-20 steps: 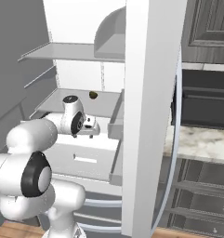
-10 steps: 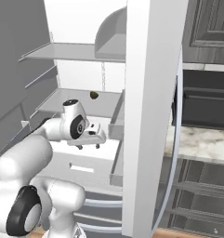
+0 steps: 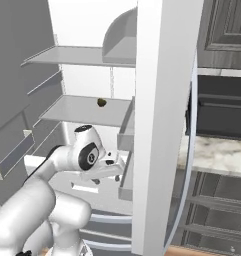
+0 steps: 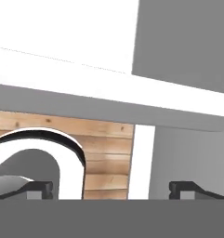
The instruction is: Fully open the fridge drawer.
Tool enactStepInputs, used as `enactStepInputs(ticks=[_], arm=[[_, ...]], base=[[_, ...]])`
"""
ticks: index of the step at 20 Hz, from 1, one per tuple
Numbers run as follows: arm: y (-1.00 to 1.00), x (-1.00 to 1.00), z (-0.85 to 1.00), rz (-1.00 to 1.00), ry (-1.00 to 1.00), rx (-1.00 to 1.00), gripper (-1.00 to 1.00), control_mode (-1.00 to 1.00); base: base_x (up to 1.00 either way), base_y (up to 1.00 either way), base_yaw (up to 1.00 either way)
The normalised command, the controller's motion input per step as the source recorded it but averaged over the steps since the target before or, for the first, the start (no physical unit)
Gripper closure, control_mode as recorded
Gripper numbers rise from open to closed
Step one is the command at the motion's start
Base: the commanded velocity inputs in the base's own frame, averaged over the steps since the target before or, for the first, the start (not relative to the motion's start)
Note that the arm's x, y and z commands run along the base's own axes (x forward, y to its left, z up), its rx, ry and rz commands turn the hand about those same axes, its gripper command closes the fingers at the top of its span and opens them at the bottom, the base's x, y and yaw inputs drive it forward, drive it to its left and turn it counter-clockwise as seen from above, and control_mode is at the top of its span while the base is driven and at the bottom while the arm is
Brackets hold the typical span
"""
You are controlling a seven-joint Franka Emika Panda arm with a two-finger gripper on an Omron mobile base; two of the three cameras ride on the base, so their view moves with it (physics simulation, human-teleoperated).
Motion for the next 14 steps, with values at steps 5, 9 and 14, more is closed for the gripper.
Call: enactStepInputs(ticks=[5,9,14], arm=[[-0.11,-0.75,0.48,0.0,-0.11,0.1,-1.0,-1.0],[0.22,-0.5,1.0,-0.04,-0.26,0.11,-1.0,-1.0],[0.45,-0.3,1.0,-0.08,-0.17,0.0,-1.0,-1.0]], base=[[0.0,0.0,0.0],[0.0,0.0,0.0],[0.0,0.0,0.0]])
